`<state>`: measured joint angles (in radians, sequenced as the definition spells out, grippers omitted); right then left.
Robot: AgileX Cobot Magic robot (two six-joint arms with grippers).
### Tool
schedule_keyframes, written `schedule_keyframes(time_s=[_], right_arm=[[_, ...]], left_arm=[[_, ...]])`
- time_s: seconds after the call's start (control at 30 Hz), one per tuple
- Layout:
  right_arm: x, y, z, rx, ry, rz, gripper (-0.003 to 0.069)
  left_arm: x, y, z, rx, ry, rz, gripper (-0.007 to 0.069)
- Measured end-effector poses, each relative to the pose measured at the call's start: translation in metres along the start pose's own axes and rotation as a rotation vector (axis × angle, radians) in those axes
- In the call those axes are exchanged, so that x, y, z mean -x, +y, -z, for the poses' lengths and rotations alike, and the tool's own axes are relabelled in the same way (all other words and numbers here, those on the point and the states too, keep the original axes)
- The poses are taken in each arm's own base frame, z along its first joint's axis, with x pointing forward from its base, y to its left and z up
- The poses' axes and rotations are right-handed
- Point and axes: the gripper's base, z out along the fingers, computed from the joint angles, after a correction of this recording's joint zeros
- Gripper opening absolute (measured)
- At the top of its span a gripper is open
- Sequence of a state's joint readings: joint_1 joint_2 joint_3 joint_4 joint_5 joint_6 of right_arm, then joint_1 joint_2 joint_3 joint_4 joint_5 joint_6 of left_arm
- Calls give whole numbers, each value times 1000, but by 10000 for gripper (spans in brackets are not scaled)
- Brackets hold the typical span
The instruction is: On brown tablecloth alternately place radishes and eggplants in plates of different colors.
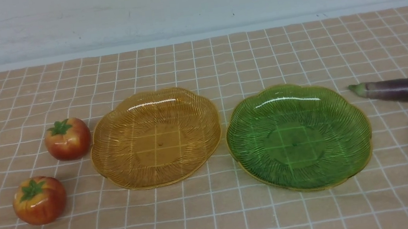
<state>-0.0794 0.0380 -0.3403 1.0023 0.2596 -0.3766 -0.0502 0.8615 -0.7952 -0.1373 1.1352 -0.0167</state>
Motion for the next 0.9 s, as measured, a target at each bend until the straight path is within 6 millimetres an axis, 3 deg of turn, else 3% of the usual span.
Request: schedule_keyframes(time_s=[0.13,0.2,0.3,0.47,0.6,0.7,0.9], right_arm=[[21,27,-14,79,155,146,-15],[30,40,-26,111,271,212,-15],[33,48,-42,120,471,265,-15],[27,36,-80,2,936,315,-15],[16,17,-103,-114,1141,307,-15],[1,2,-120,-174,1246,267,-15],[-10,-1,-131,-116,1298,225,-15]], left_arm=[[17,-1,-17,-11,72,2,-3],[36,-1,-30,-10,126,-2,-3],[53,-1,-42,-13,165,-9,-3],[96,8,-51,-1,164,12,-3],[117,25,-51,20,153,69,-3],[132,45,-52,46,136,127,-3],[143,61,-76,76,120,156,16]])
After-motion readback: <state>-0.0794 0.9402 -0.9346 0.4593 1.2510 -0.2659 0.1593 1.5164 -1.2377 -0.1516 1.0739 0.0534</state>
